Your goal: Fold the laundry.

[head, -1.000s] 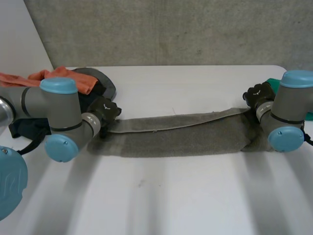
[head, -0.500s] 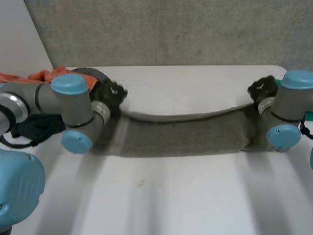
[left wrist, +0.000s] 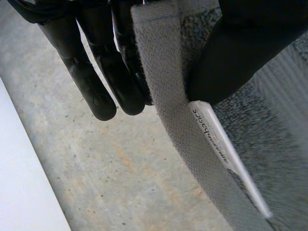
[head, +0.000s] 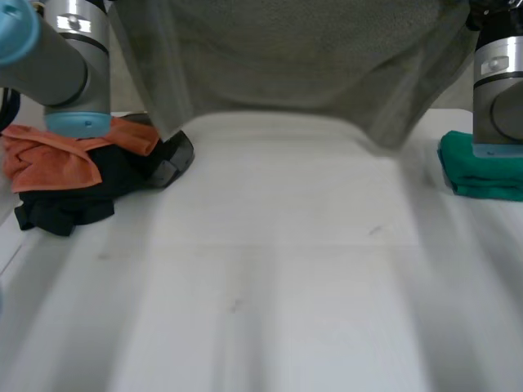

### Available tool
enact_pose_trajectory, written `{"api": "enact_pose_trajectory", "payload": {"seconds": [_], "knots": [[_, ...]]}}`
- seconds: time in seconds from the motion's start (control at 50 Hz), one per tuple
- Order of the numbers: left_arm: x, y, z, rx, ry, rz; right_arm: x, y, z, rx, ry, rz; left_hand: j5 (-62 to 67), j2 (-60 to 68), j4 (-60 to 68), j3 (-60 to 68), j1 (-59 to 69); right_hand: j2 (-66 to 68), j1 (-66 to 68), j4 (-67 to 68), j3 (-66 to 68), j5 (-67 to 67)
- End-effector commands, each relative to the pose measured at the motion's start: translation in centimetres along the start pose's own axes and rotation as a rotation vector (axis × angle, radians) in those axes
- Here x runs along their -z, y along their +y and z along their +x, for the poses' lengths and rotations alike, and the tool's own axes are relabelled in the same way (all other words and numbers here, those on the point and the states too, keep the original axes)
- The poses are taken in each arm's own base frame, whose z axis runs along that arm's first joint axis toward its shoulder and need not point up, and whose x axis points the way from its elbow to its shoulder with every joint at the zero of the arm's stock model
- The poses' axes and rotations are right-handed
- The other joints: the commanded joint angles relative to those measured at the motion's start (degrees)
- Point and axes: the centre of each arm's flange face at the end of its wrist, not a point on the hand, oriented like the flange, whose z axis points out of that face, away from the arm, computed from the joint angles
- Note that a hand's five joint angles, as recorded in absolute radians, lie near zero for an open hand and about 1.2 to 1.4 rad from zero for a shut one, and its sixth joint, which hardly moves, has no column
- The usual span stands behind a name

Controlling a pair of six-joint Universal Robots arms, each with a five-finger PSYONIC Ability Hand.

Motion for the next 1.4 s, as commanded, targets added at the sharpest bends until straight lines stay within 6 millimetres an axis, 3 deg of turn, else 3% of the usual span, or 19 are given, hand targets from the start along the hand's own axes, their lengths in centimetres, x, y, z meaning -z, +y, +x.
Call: {"api": "enact_pose_trajectory", "payload": {"seconds": [0.02, 0.14, 0.16, 0.22, 0.24, 0.34, 0.38, 0.44, 0.5, 0.58, 0.66, 0.72, 0.84, 0.96, 1.02, 1.12, 1.4], "knots": [[5.2, 1.1, -0.5, 0.062, 0.103, -0.161, 4.9, 0.0, -0.6, -0.076, -0.204, -0.183, 13.33, 11.67, 11.29, 11.91, 14.18, 12.72, 15.92, 11.56, 12.19, 12.9], [12.3, 5.5, -0.6, 0.033, 0.17, -0.416, 11.2, 1.9, -1.4, -0.143, -0.389, -0.388, 13.33, 11.67, 11.29, 11.91, 14.18, 12.72, 15.92, 11.56, 12.19, 12.9], [14.5, 6.4, -0.4, 0.029, 0.194, -0.486, 13.0, 2.2, -1.8, -0.161, -0.44, -0.441, 13.33, 11.67, 11.29, 11.91, 14.18, 12.72, 15.92, 11.56, 12.19, 12.9], [17.5, 7.5, -0.3, 0.027, 0.23, -0.571, 15.6, 2.7, -2.5, -0.18, -0.516, -0.514, 13.33, 11.67, 11.29, 11.91, 14.18, 12.72, 15.92, 11.56, 12.19, 12.9], [19.3, 7.9, 0.1, 0.025, 0.266, -0.621, 17.0, 3.0, -2.9, -0.186, -0.559, -0.55, 13.33, 11.67, 11.29, 11.91, 14.18, 12.72, 15.92, 11.56, 12.19, 12.9], [24.3, 8.3, 1.1, -0.009, 0.406, -0.744, 20.0, 3.7, -3.4, -0.141, -0.667, -0.647, 13.33, 11.67, 11.29, 11.91, 14.18, 12.72, 15.92, 11.56, 12.19, 12.9], [27.3, 7.6, 1.0, -0.055, 0.503, -0.836, 21.7, 3.4, -3.0, -0.087, -0.763, -0.725, 13.33, 11.67, 11.29, 11.91, 14.18, 12.72, 15.92, 11.56, 12.19, 12.9], [29.4, 6.0, 0.2, -0.118, 0.582, -0.919, 22.9, 2.8, -1.7, -0.037, -0.863, -0.823, 13.33, 11.67, 11.29, 11.91, 14.18, 12.72, 15.92, 11.56, 12.19, 12.9], [30.7, 4.5, -0.8, -0.176, 0.637, -0.984, 24.0, 2.4, -0.1, -0.001, -0.941, -0.932, 13.33, 11.67, 11.29, 11.91, 14.18, 12.72, 15.92, 11.56, 12.19, 12.9], [33.3, 1.6, -3.0, -0.259, 0.754, -1.146, 26.3, 0.8, 3.8, 0.041, -1.103, -1.148, 13.33, 11.67, 11.29, 11.91, 14.18, 12.72, 15.92, 11.56, 12.19, 12.9], [34.3, -0.6, -4.0, -0.271, 0.849, -1.213, 26.7, -0.4, 6.0, 0.065, -1.156, -1.174, 13.33, 11.67, 11.29, 11.91, 14.18, 12.72, 15.92, 11.56, 12.19, 12.9], [33.6, -1.2, -4.1, -0.27, 0.864, -1.173, 26.4, -0.9, 6.6, 0.111, -1.158, -1.132, 13.33, 11.67, 11.29, 11.91, 14.18, 12.72, 15.92, 11.56, 12.19, 12.9], [29.5, -0.9, -3.2, -0.294, 0.761, -0.97, 24.3, -0.9, 5.9, 0.144, -1.078, -0.986, 13.33, 11.67, 11.29, 11.91, 14.18, 12.72, 15.92, 11.56, 12.19, 12.9], [25.2, 3.2, -0.8, -0.344, 0.618, -0.902, 22.6, 1.6, 1.5, 0.059, -0.965, -0.895, 13.33, 11.67, 11.29, 11.91, 14.18, 12.72, 15.92, 11.56, 12.19, 12.9], [24.2, 4.9, -0.3, -0.37, 0.583, -0.925, 21.8, 2.2, 0.0, 0.034, -0.923, -0.861, 13.33, 11.67, 11.29, 11.91, 14.18, 12.72, 15.92, 11.56, 12.19, 12.9], [22.4, 8.4, 0.5, -0.406, 0.501, -0.971, 19.4, 5.0, -3.4, 0.017, -0.799, -0.733, 13.33, 11.67, 11.29, 11.91, 14.18, 12.72, 15.92, 11.56, 12.19, 12.9], [18.4, 12.8, 2.2, -0.423, 0.373, -0.929, 15.9, 9.1, -11.1, -0.018, -0.588, -0.468, 13.33, 11.67, 11.29, 11.91, 14.18, 12.72, 15.92, 11.56, 12.19, 12.9]]}}
